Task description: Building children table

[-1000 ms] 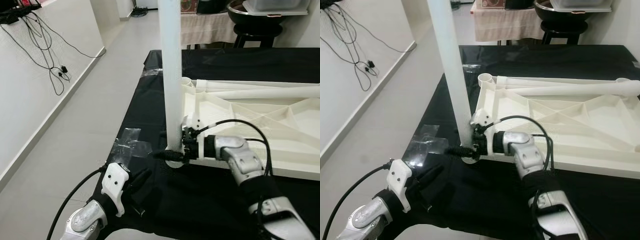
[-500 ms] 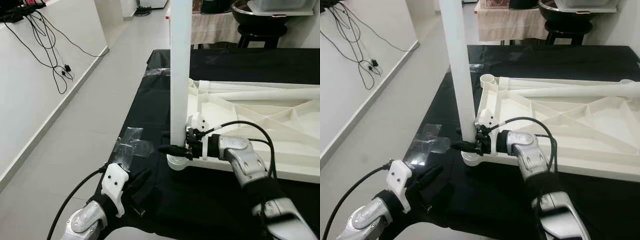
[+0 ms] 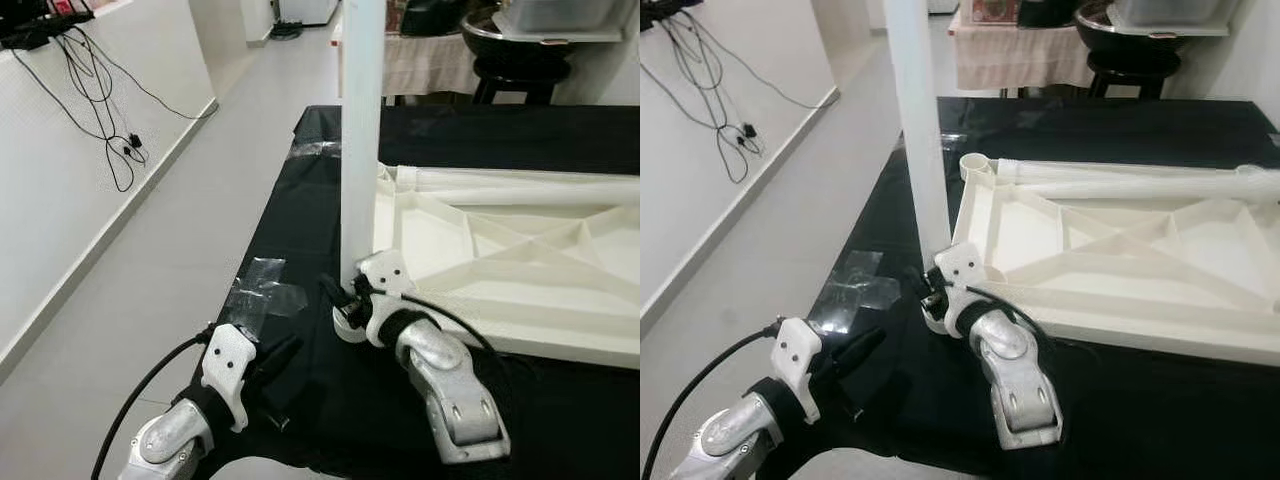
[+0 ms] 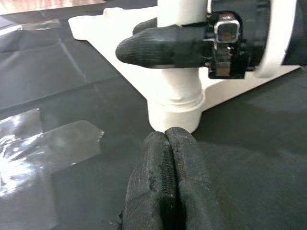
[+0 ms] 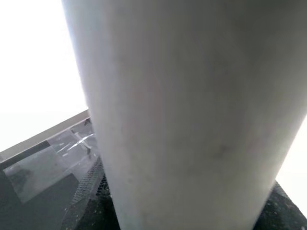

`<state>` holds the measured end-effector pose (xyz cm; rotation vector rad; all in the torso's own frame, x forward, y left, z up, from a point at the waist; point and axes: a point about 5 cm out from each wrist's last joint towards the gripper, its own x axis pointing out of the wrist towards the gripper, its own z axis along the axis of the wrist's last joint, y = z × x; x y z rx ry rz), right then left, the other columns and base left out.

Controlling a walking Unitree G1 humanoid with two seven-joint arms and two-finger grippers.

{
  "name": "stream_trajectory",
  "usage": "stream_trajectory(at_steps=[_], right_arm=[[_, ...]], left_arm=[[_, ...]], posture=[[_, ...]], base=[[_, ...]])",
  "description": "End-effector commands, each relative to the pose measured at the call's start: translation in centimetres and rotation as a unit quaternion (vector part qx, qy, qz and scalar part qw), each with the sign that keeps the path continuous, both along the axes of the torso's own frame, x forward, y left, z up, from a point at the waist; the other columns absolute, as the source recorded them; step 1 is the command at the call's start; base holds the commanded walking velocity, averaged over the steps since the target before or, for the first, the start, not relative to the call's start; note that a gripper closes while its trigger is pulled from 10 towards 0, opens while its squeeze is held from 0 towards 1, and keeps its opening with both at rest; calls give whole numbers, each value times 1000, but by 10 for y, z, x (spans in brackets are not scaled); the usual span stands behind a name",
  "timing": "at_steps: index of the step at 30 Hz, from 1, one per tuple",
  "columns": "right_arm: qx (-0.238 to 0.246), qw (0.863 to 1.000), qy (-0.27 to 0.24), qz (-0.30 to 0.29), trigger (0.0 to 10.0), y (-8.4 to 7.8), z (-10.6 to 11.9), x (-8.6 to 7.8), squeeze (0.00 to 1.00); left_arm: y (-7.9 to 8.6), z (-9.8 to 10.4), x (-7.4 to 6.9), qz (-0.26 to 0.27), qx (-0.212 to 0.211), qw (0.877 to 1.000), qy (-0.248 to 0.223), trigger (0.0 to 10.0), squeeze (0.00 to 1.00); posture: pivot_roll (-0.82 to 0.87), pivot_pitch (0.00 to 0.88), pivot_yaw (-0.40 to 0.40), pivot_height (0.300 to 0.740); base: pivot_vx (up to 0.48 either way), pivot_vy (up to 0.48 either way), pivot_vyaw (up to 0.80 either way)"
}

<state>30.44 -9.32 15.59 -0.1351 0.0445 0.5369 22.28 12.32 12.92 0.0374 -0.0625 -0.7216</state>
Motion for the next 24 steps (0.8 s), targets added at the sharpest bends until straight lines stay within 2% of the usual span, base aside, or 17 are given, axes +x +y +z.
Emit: stream_trajectory(at_steps=[1, 2, 3, 4, 8, 9, 10, 12, 13, 15, 16, 17, 18, 19, 20, 21, 24], right_arm=[[-1, 999, 53, -6, 10000, -5, -21, -1, 0], [12, 998, 50, 36, 10000, 0, -16, 0, 737], [12, 998, 50, 36, 10000, 0, -16, 0, 737], [29, 995, 45, 87, 10000, 5, -9, 0, 1000], [28, 985, 15, 169, 10000, 8, 12, 1, 1000], [28, 985, 15, 169, 10000, 8, 12, 1, 1000], [22, 979, 7, 203, 10000, 7, 20, 3, 0], [8, 965, 3, 264, 10000, 5, 28, 7, 0], [8, 965, 3, 264, 10000, 5, 28, 7, 0], [-9, 951, 7, 309, 10000, 2, 29, 9, 0], [-9, 951, 7, 309, 10000, 2, 29, 9, 0], [-16, 946, 9, 325, 10000, 0, 30, 10, 0], [-22, 935, 17, 353, 10000, -1, 30, 10, 0], [-22, 935, 17, 353, 10000, -1, 30, 10, 0], [-20, 923, 25, 383, 10000, -3, 31, 12, 0], [-21, 918, 30, 394, 10000, -5, 32, 16, 0], [-16, 918, 33, 395, 10000, -7, 34, 24, 0]], left_arm=[[4, -6, 0, 5, 6, 1000, 13, 10000, 0], [4, -6, 0, 10, 5, 1000, 11, 10000, 0], [4, -6, 0, 10, 5, 1000, 11, 10000, 0], [4, -6, 0, 14, 4, 1000, 10, 10000, 0], [3, -6, 0, 14, 3, 1000, 11, 10000, 0], [3, -6, 0, 14, 3, 1000, 11, 10000, 0], [3, -6, 0, 13, 3, 1000, 12, 10000, 0], [2, -7, 0, 13, 3, 1000, 12, 10000, 0], [2, -7, 0, 13, 3, 1000, 12, 10000, 0], [2, -7, -1, 13, 3, 1000, 13, 10000, 0], [2, -7, -1, 13, 3, 1000, 13, 10000, 0], [2, -7, -1, 13, 3, 1000, 13, 10000, 0], [3, -7, -1, 13, 3, 1000, 13, 10000, 0], [3, -7, -1, 13, 3, 1000, 13, 10000, 0], [3, -7, -2, 14, 3, 1000, 13, 10000, 0], [3, -7, -2, 15, 4, 1000, 13, 10000, 0], [3, -7, -2, 15, 5, 1000, 14, 10000, 0]], posture=[[-41, 150, 57, 740], [-36, 147, 53, 740], [-36, 147, 53, 740], [-34, 146, 52, 740], [-29, 141, 55, 740], [-29, 141, 55, 740], [-27, 140, 53, 740], [-24, 139, 53, 740], [-24, 139, 53, 740], [-20, 138, 54, 740], [-20, 138, 54, 740], [-20, 138, 54, 740], [-10, 137, 52, 740], [-10, 137, 52, 740], [-7, 134, 52, 740], [-3, 134, 54, 740], [-1, 134, 56, 740]], base=[[0, 0, 0], [0, 0, 0], [0, 0, 0], [0, 0, 0], [0, 0, 0], [0, 0, 0], [0, 0, 0], [0, 0, 0], [0, 0, 0], [0, 0, 0], [0, 0, 0], [0, 0, 0], [0, 0, 0], [0, 0, 0], [0, 0, 0], [0, 0, 0], [0, 0, 0]])
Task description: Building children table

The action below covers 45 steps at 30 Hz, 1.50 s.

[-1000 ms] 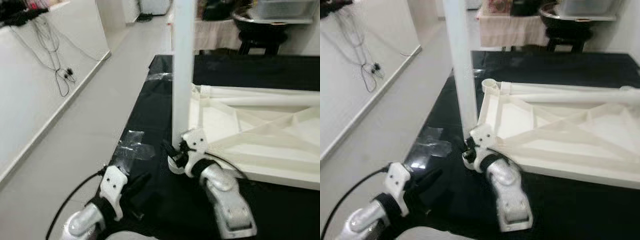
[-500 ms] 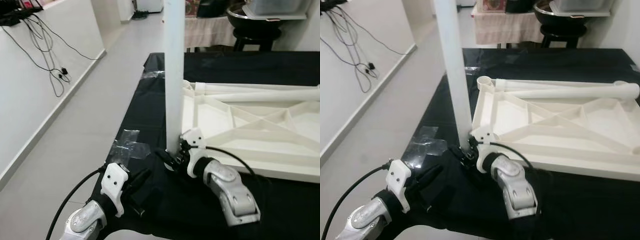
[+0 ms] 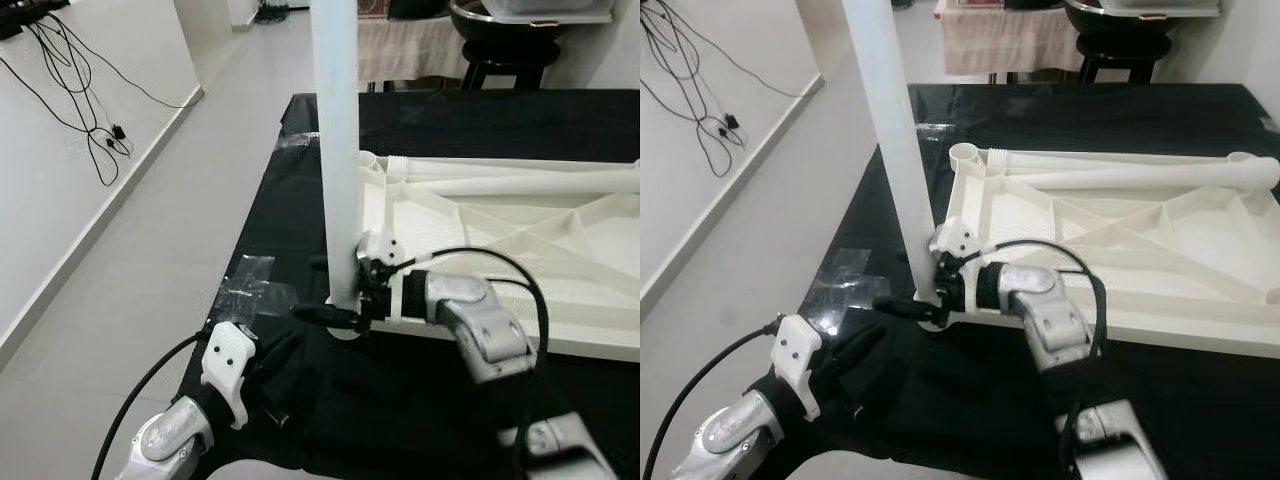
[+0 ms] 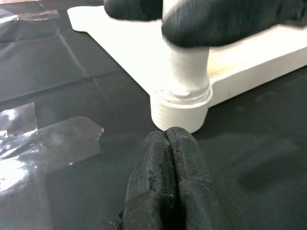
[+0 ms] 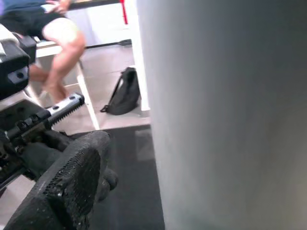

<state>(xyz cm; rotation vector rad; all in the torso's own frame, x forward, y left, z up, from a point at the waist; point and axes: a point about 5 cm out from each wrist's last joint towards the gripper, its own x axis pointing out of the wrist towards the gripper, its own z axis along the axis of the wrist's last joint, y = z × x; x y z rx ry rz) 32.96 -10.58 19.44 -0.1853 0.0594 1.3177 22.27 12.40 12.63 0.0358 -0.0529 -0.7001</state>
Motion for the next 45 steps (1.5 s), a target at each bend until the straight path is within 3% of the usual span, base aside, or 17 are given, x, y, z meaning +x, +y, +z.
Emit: stream_trajectory(at_steps=[1, 4, 5, 6, 7, 15, 21, 23, 25, 29, 37, 38, 39, 40, 42, 43, 45], right_arm=[[5, 1000, 8, 17, 10000, 5, -5, -1, 0], [11, 1000, 15, 4, 10000, 4, -5, 4, 0], [18, 1000, 20, -5, 4863, 3, -6, 7, 0], [18, 1000, 20, -5, 4863, 3, -6, 7, 0], [24, 999, 25, -10, 0, 1, -6, 10, 0], [31, 999, 18, -31, 0, -20, -7, 10, 0], [20, 986, 13, -165, 0, -26, -21, 8, 0], [4, 955, -18, -297, 0, -21, -35, 4, 0], [4, 955, -18, -297, 0, -21, -35, 4, 0], [0, 913, -71, -402, 0, 16, -41, -37, 0], [34, 903, -54, -425, 0, 2, -37, -18, 0], [36, 902, -56, -427, 4314, 0, -32, -13, 0], [37, 900, -58, -431, 4314, -1, -28, -11, 0], [38, 898, -59, -434, 10000, -1, -26, -9, 0], [54, 913, -48, -402, 10000, 3, -23, -9, 0], [69, 935, -38, -346, 10000, 10, -19, -9, 1000], [78, 963, -32, -256, 10000, 19, -12, -14, 1000]], left_arm=[[2, -4, -2, 4, 4, 1000, 9, 10000, 0], [2, -4, -3, 4, 5, 1000, 10, 10000, 0], [2, -5, -3, 4, 5, 1000, 10, 10000, 0], [2, -5, -3, 4, 5, 1000, 10, 10000, 0], [2, -5, -3, 3, 5, 1000, 10, 10000, 0], [1, -4, -4, 2, 4, 1000, 12, 10000, 0], [3, -4, -5, 3, 2, 1000, 11, 10000, 0], [4, -4, -5, 3, 3, 1000, 11, 10000, 0], [4, -4, -5, 3, 3, 1000, 11, 10000, 0], [6, -3, -4, 2, 4, 1000, 11, 10000, 0], [3, -3, -2, -3, 3, 1000, 11, 10000, 0], [4, -3, -1, 2, 2, 1000, 10, 10000, 0], [4, -3, -1, 5, 1, 1000, 8, 10000, 0], [4, -3, -1, 8, 1, 1000, 8, 10000, 0], [3, -3, -1, 8, 1, 1000, 8, 10000, 0], [3, -3, -1, 7, 1, 1000, 8, 10000, 0], [2, -3, 0, 6, 1, 1000, 8, 10000, 0]], posture=[[-1, 134, 56, 740], [0, 134, 57, 740], [3, 134, 59, 740], [3, 134, 59, 740], [2, 135, 59, 740], [-10, 139, 60, 740], [-22, 145, 53, 740], [-25, 150, 50, 740], [-25, 150, 50, 740], [-52, 156, 69, 740], [-38, 150, 53, 740], [-38, 150, 51, 740], [-38, 150, 51, 740], [-38, 150, 51, 740], [-36, 146, 46, 740], [-36, 146, 46, 740], [-33, 141, 48, 740]], base=[[0, 0, 0], [0, 0, 0], [0, 0, 0], [0, 0, 0], [0, 0, 0], [0, 0, 0], [0, 0, 0], [0, 0, 0], [0, 0, 0], [0, 0, 0], [0, 0, 0], [0, 0, 0], [0, 0, 0], [0, 0, 0], [0, 0, 0], [0, 0, 0], [0, 0, 0]])
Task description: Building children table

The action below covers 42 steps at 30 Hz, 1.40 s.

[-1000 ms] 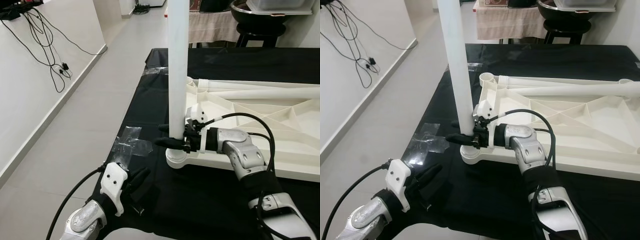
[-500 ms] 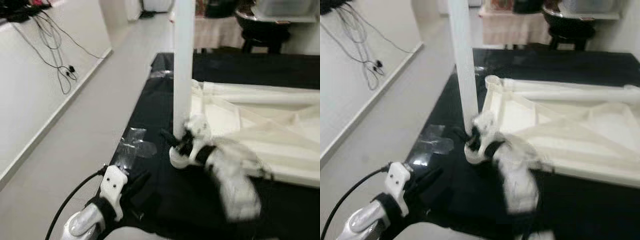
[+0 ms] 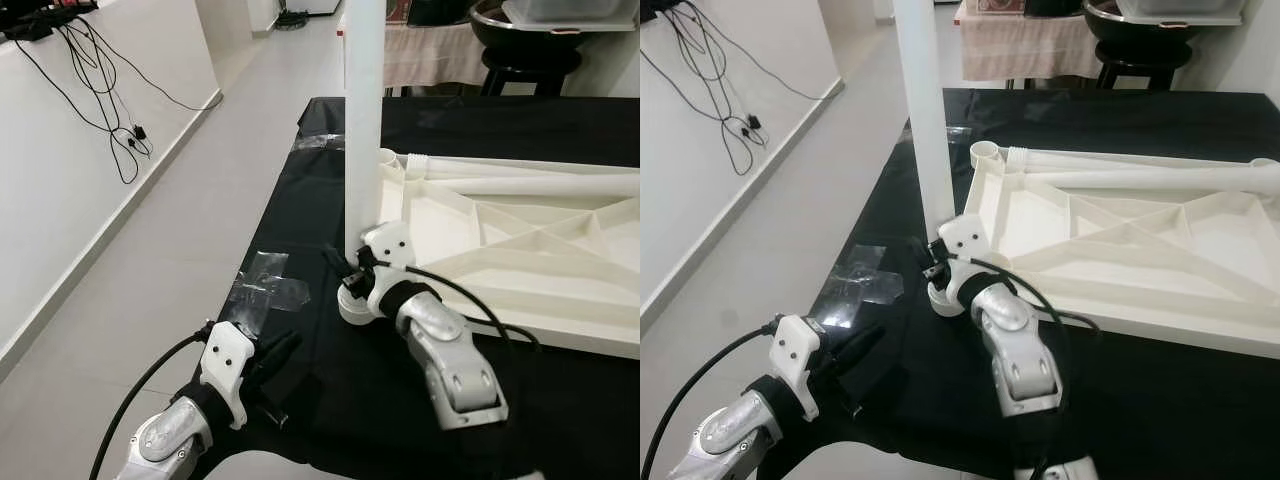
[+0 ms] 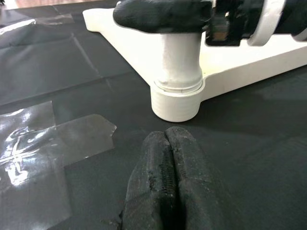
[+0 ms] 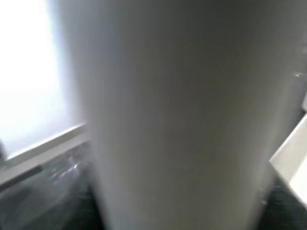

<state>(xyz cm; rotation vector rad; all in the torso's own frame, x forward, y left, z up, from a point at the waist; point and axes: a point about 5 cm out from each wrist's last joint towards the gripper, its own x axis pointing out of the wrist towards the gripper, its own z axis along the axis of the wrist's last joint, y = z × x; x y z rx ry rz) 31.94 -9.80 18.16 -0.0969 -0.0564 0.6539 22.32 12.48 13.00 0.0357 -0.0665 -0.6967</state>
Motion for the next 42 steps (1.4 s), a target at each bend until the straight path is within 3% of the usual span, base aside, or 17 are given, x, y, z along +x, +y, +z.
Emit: stream_trajectory(at_steps=[1, 3, 5, 6, 7, 8, 15, 21, 22, 23, 30, 32, 35, 38, 39, 41, 42], right_arm=[[9, 997, 10, 70, 10000, 11, 1, -4, 1000], [-27, 988, -1, 152, 10000, 11, 7, -6, 1000], [-44, 983, -5, 176, 10000, 10, 9, -6, 1000], [-57, 977, -2, 204, 10000, 7, 9, -4, 600], [-57, 977, -2, 204, 10000, 7, 9, -4, 600], [-80, 966, 12, 245, 10000, 0, 8, 5, 0], [-90, 943, 65, 315, 10000, -8, 2, 18, 0], [-92, 938, 84, 322, 10000, -10, -2, 26, 0], [-89, 936, 90, 329, 4549, -10, -2, 27, 0], [-86, 933, 93, 337, 0, -11, -1, 27, 0], [-79, 938, 84, 326, 0, -18, 0, 29, 0], [-81, 951, 71, 289, 0, -26, -2, 30, 0], [-78, 958, 64, 267, 0, -29, -2, 31, 0], [-69, 977, 59, 193, 0, -32, -11, 22, 0], [-36, 995, 53, 81, 0, -20, -21, 19, 0], [-36, 995, 53, 81, 0, -20, -21, 19, 0], [-12, 999, 53, -5, 0, -14, -27, 17, 0]], left_arm=[[2, -7, -1, 4, 3, 1000, 14, 10000, 0], [1, -7, 0, 3, 4, 1000, 15, 10000, 0], [1, -7, 0, 3, 4, 1000, 15, 10000, 0], [1, -7, 0, 3, 4, 1000, 15, 10000, 0], [1, -7, 0, 3, 4, 1000, 15, 10000, 0], [0, -7, 0, 3, 4, 1000, 15, 10000, 0], [0, -7, -1, 4, 5, 1000, 15, 10000, 0], [-1, -7, -2, 3, 5, 1000, 15, 10000, 0], [-1, -7, -2, 3, 5, 1000, 15, 10000, 0], [-1, -7, -3, 3, 5, 1000, 15, 10000, 0], [-2, -7, -3, 3, 3, 1000, 15, 10000, 0], [-2, -7, -3, 3, 3, 1000, 15, 10000, 0], [-2, -7, -3, 3, 3, 1000, 15, 10000, 0], [0, -6, -3, 3, 2, 1000, 15, 10000, 0], [1, -7, -3, 4, 3, 1000, 15, 10000, 0], [1, -7, -3, 4, 3, 1000, 15, 10000, 0], [2, -6, -2, 4, 3, 1000, 14, 10000, 0]], posture=[[-33, 141, 48, 740], [-30, 138, 47, 740], [-30, 138, 47, 740], [-30, 138, 47, 740], [-30, 138, 47, 740], [-21, 134, 44, 740], [-9, 134, 45, 740], [-2, 138, 43, 740], [-2, 138, 43, 740], [1, 141, 42, 740], [-3, 144, 41, 740], [-9, 147, 43, 740], [-11, 147, 43, 740], [-20, 155, 38, 740], [-30, 158, 34, 740], [-30, 158, 34, 740], [-33, 157, 35, 740]], base=[[0, 0, 0], [0, 0, 0], [0, 0, 0], [0, 0, 0], [0, 0, 0], [0, 0, 0], [0, 0, 0], [0, 0, 0], [0, 0, 0], [0, 0, 0], [0, 0, 0], [0, 0, 0], [0, 0, 0], [0, 0, 0], [0, 0, 0], [0, 0, 0], [0, 0, 0]])
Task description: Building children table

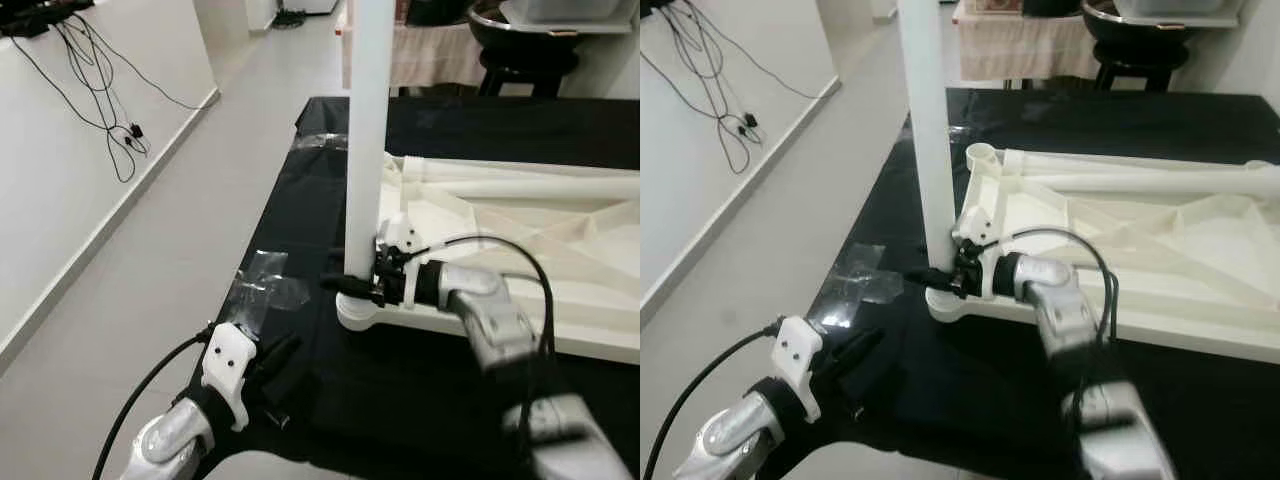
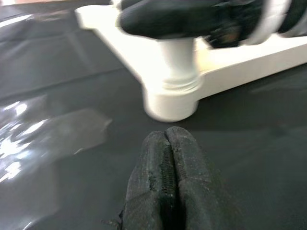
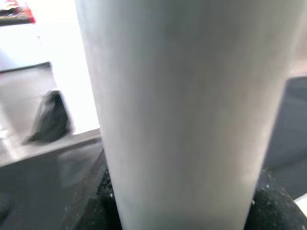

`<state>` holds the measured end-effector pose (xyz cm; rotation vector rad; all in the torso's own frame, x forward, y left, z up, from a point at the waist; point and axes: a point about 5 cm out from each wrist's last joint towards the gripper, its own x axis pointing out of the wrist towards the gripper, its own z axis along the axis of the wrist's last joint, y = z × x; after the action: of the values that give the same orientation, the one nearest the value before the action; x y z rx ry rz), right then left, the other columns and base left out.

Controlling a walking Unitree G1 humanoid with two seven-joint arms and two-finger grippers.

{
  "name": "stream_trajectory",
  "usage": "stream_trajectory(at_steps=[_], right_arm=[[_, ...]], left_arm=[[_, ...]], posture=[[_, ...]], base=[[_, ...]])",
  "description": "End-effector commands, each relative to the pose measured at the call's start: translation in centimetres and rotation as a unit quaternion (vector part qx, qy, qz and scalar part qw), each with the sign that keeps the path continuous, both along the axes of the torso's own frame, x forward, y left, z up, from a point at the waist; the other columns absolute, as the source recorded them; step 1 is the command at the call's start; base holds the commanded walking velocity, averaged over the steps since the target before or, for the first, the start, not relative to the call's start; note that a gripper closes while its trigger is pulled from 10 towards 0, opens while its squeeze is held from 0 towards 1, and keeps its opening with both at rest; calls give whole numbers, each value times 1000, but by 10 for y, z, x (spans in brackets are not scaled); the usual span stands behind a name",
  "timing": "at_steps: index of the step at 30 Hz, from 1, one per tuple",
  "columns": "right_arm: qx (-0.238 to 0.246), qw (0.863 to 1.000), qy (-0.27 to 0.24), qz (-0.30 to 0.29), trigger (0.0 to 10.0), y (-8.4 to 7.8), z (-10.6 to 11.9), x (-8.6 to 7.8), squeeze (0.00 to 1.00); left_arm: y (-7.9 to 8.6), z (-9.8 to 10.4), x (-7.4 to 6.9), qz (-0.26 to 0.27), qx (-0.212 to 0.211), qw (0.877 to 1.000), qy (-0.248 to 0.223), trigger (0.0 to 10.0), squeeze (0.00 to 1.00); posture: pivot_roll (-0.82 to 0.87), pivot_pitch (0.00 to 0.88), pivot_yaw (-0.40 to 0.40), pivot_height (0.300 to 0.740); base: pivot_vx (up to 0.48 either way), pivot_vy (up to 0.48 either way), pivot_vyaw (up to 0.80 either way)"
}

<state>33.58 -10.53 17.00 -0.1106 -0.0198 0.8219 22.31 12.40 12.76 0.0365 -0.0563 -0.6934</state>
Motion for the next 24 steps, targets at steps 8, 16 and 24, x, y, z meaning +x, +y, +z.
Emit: stream_trajectory(at_steps=[8, 16, 24], right_arm=[[-41, 993, 32, -104, 0, 25, -34, -33, 0], [-2, 998, 50, -31, 10000, 33, -24, -32, 1000], [8, 994, 27, 109, 10000, 29, 1, -23, 1000]], left_arm=[[3, -6, 1, -5, 3, 1000, 13, 10000, 0], [3, -7, 2, 8, 4, 1000, 8, 10000, 0], [1, -8, 2, 7, 4, 1000, 8, 10000, 0]], posture=[[-39, 142, 58, 740], [-23, 120, 42, 740], [-1, 106, 46, 740]], base=[[0, 0, 0], [0, 0, 0], [0, 0, 0]])
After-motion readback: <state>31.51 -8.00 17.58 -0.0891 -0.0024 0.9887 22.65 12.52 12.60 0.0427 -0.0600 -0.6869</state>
